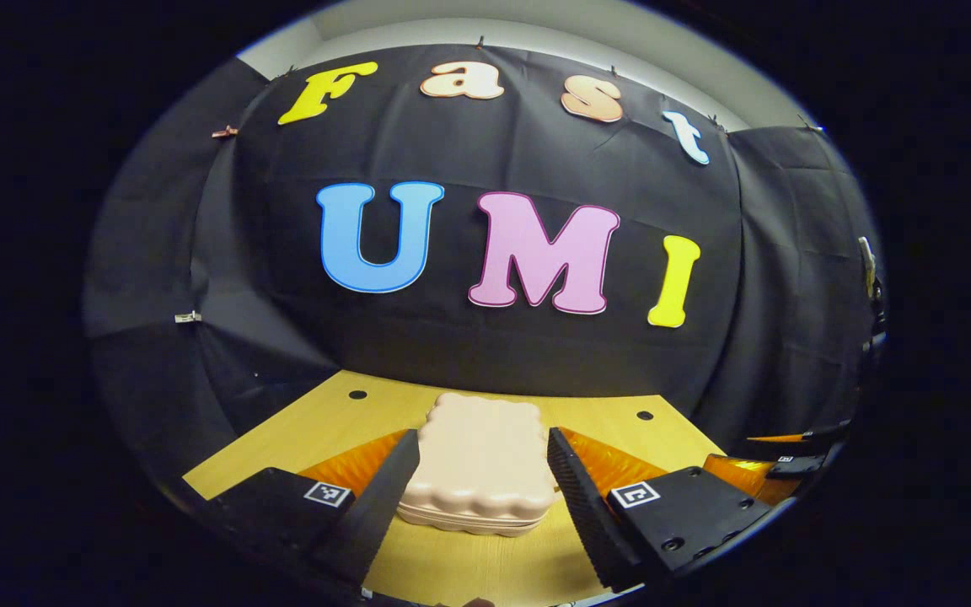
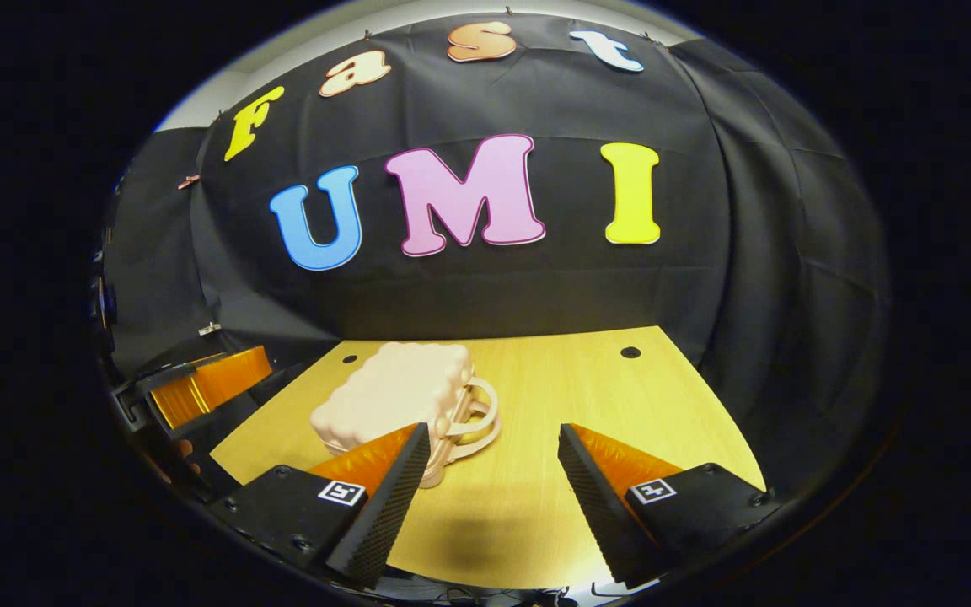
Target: First open the suitcase, pack the skin care products into it, and then close the suitcase.
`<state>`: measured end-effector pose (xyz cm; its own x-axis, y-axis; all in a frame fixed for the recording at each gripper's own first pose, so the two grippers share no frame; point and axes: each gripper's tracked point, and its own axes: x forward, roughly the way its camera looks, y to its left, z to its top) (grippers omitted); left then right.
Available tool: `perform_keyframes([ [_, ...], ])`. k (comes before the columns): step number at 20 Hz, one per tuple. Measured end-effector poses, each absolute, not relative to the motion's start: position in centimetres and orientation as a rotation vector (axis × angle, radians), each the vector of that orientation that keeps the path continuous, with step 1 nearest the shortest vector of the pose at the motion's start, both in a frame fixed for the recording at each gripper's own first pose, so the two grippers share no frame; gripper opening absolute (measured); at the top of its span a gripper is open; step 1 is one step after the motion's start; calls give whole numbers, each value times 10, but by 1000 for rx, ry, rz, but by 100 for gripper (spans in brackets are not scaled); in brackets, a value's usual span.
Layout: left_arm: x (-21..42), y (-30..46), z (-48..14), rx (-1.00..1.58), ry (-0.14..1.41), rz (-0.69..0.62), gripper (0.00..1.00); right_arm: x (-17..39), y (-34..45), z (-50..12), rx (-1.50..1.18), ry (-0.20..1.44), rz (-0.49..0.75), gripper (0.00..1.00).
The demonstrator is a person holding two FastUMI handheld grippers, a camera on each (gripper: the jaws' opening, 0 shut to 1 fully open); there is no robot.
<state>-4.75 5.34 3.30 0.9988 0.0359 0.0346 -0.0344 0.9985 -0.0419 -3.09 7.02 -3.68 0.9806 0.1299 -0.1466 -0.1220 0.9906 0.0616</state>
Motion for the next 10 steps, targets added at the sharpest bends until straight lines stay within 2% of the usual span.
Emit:
perform_keyframes([
  [10, -56, 60, 33, -24, -54, -30, 96, -35, 73, -29, 49, 106, 46, 97],
])
